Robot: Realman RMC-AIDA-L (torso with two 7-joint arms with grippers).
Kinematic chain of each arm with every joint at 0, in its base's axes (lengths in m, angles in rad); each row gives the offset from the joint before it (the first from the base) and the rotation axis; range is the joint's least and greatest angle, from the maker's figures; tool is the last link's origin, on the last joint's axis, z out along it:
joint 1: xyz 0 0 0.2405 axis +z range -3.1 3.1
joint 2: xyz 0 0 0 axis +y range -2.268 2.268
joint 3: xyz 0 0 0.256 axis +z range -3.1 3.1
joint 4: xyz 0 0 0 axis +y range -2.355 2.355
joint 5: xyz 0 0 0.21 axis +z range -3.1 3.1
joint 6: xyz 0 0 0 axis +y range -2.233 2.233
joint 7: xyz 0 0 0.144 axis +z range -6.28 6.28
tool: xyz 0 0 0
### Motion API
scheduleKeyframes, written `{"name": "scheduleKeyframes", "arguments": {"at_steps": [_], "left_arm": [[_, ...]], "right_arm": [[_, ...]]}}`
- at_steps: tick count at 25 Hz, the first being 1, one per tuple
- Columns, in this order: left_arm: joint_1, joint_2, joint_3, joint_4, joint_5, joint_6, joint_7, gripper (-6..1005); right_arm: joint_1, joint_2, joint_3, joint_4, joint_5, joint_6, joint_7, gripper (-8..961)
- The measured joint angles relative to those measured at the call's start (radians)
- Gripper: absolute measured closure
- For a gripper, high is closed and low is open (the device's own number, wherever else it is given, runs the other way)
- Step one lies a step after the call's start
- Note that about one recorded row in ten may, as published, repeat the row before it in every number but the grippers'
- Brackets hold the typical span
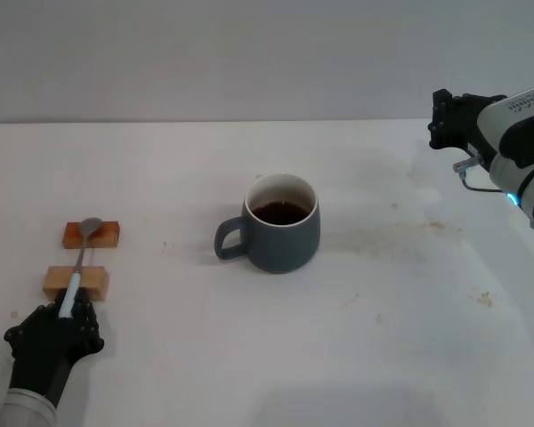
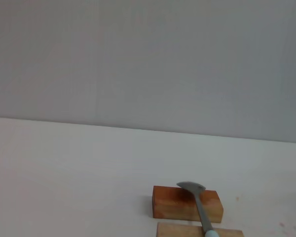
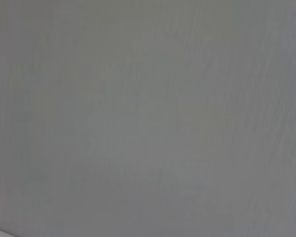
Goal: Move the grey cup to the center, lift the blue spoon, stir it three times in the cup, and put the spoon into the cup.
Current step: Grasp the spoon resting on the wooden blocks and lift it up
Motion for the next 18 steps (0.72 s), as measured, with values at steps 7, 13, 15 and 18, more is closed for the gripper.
{"name": "scheduleKeyframes", "arguments": {"at_steps": [7, 13, 15, 18], "left_arm": [[-0.004, 0.001, 0.0, 0.005, 0.0, 0.0, -0.003, 816], [-0.004, 0.002, 0.0, 0.001, 0.0, 0.001, -0.001, 816], [-0.004, 0.003, 0.0, 0.001, 0.0, 0.001, -0.001, 816], [-0.004, 0.003, 0.0, -0.003, 0.0, 0.002, -0.001, 816]], "right_arm": [[0.0, 0.003, 0.0, 0.0, 0.0, 0.002, 0.0, 953], [0.0, 0.004, 0.0, 0.001, 0.0, 0.002, 0.0, 953], [0.0, 0.004, 0.0, 0.001, 0.0, 0.004, 0.0, 953], [0.004, 0.004, 0.0, 0.002, 0.0, 0.01, 0.0, 953]]}}
